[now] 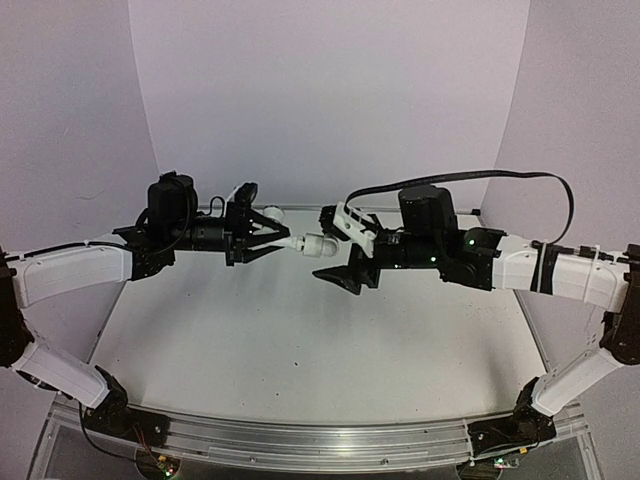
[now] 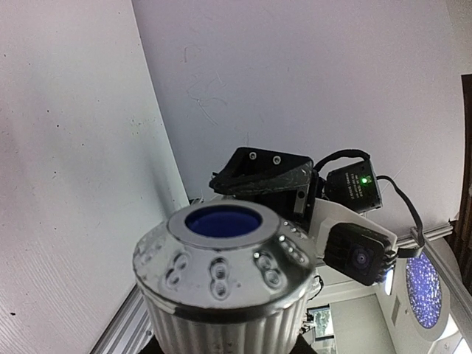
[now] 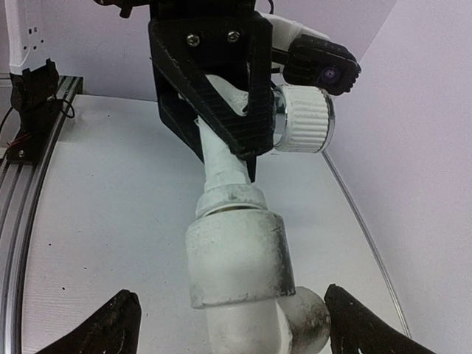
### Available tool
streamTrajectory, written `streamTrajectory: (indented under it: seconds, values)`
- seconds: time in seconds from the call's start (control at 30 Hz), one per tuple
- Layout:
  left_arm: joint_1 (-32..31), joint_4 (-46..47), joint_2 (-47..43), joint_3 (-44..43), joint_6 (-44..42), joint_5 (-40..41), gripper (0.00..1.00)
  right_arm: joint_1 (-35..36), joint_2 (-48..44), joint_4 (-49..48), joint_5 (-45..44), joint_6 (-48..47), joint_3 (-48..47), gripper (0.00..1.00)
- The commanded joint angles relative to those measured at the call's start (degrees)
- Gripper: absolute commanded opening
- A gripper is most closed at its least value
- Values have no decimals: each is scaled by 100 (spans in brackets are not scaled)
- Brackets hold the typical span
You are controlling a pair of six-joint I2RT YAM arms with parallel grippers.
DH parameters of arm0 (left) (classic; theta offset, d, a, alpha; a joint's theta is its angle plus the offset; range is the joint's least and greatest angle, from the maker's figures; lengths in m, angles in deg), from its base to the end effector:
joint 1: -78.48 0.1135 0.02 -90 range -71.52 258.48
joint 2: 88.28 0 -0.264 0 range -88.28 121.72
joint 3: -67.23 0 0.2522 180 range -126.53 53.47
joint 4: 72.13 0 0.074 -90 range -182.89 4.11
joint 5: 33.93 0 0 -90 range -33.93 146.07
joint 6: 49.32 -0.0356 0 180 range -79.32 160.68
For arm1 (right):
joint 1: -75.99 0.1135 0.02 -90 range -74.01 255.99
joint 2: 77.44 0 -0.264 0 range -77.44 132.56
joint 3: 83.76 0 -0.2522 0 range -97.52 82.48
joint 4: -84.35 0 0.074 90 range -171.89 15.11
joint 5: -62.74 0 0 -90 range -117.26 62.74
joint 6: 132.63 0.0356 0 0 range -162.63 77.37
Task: Install the water faucets
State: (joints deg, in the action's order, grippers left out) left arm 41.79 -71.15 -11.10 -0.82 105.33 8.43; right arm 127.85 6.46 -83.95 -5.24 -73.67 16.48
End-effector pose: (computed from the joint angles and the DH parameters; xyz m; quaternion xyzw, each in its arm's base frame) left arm 0.2308 -0.2048 0.3170 0.0897 0.7346 -0.6569 0.1438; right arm 0.2035 0.2807 0.3286 -0.6047 0.5107 0.2568 0.5546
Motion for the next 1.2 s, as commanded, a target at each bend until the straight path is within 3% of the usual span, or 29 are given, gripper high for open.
streamTrajectory:
  seconds: [0.0, 0.07, 0.17, 0.27, 0.37, 0.43, 0.5, 0.53, 0.57, 0.63, 0.67, 0.73, 0.77, 0.8, 0.87, 0.9, 1.0, 1.03, 1.1, 1.17]
  values:
    - [11, 296, -25, -280, 92, -256, 0, 26, 162, -346, -54, 93, -318, 73]
    - [12, 292, 1, -306, 8, -257, 0, 21, 188, -348, 150, 321, -338, 49]
    - [12, 294, 6, -315, -394, -130, 0, 23, 165, -379, 402, 762, -297, 27]
    - [-3, 300, -169, -282, -1551, 194, 0, 14, 140, -519, 489, 1509, -214, 14]
    - [-140, 332, -556, -121, -3740, 224, 0, -16, 257, -561, 879, 2918, -379, 0]
    - [-260, 336, -837, 197, -6635, -447, 0, -146, 415, -657, 1496, 4424, -519, 0]
    - [-303, 328, -1004, 617, -8826, -831, 0, -358, 590, -1451, 2322, 6177, -444, 0]
    - [-300, 329, -1001, 633, -9517, -684, 0, -482, 732, -2092, 2836, 7290, -365, 0]
    - [-252, 323, -931, 566, -9759, -610, 0, -564, 825, -2592, 3127, 7974, -314, 0]
    - [89, 187, -570, 8, -9815, -790, 0, -751, 1157, -4541, 3660, 10731, -114, 5]
    - [184, 162, -445, -100, -9775, -816, 0, -791, 1278, -5627, 3626, 11462, 52, 20]
    - [205, 165, -398, -93, -9550, -615, 0, -832, 1323, -6437, 3586, 12003, 162, 42]
    - [206, 187, -409, -68, -9380, -450, 0, -839, 1305, -6476, 3618, 11930, 178, 54]
    - [206, 211, -424, -62, -8557, -144, 0, -865, 1242, -6439, 3667, 11634, 240, 65]
    - [206, 213, -479, -81, -7592, 387, 0, -909, 1134, -6265, 3721, 11079, 350, 76]
    - [201, 189, -585, -48, -6258, 1347, 0, -961, 1039, -5739, 3779, 10512, 486, 87]
    - [206, 80, -964, 242, -4782, 2562, 0, -1027, 753, -4072, 3732, 8722, 491, 97]
    - [206, 60, -1191, 481, -3854, 2702, 0, -979, 501, -2213, 3255, 6768, 255, 98]
    - [210, 15, -1336, 665, -2827, 2494, 0, -648, 291, -776, 1996, 4909, 18, 98]
    - [214, -149, -1389, 682, -2248, 1983, 0, -334, 196, 29, 908, 3364, -155, 98]
